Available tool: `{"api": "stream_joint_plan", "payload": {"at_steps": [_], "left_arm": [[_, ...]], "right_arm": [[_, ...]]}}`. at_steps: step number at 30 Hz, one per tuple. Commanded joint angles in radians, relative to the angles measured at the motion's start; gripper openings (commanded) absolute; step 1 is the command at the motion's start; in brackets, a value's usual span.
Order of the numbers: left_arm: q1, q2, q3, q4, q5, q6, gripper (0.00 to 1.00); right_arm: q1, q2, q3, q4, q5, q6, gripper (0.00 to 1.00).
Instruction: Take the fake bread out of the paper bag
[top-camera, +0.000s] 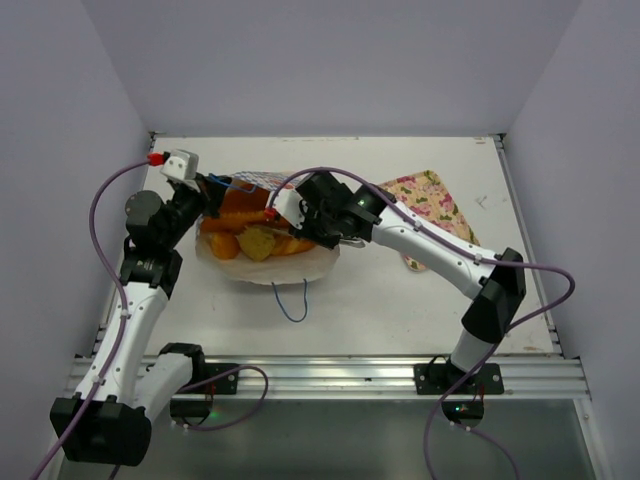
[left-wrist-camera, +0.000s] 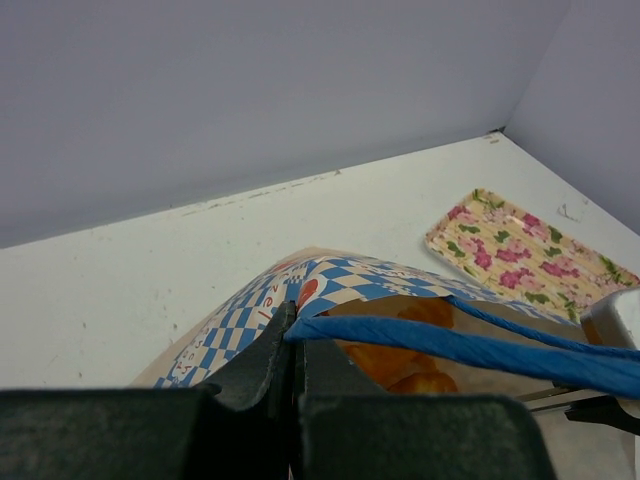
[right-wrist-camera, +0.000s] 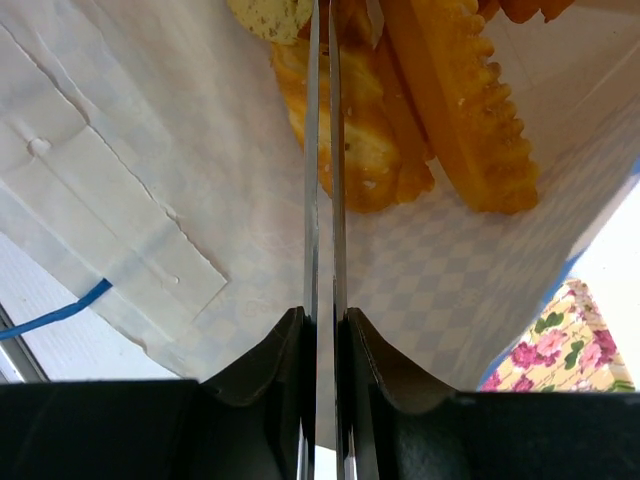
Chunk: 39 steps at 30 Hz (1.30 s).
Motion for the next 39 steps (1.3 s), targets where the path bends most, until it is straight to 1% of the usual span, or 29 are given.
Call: {"api": "stream_joint_plan", "payload": {"at_steps": [1,2,9,19,27,32,35,39], "left_arm": [[0.004,-0.017,-0.006,0.048,-0.033,0.007,0.0],[0.004,-0.016,-0.006,0.046,-0.042,0.007,0.0],[0.004,-0.009,0.005,0.035,-0.091,0.0,0.0],[0.004,0.034,0.065,-0.023,-0.155,-0.007,0.0],[0.004,0.095,0.187,-0.096,-0.214,-0.003,0.0],[0.006,0.129,0.229,-0.123,-0.241,-0.003,0.0],[0.006,0.148,0.258,-0.124,-0.233,-0.007,0.0],[0.004,0.157,0.246,-0.124,-0.24,-0.01,0.0]], "right_arm": [[0.0,-0.081,0.021,0.006,-0.029,-0.018,0.07],[-0.002,-0.1,0.025,0.006,-0.069,-0.021,0.07],[-0.023,-0.174,0.041,-0.016,-0.166,-0.035,0.05],[-0.069,-0.306,-0.019,-0.017,-0.23,-0.073,0.03],[-0.109,-0.403,-0.056,-0.014,-0.284,-0.1,0.02],[-0.16,-0.458,-0.055,-0.013,-0.308,-0.092,0.02],[-0.223,-0.496,-0.036,-0.014,-0.342,-0.081,0.01],[-0.318,-0.542,-0.024,-0.01,-0.339,-0.08,0.01]]}}
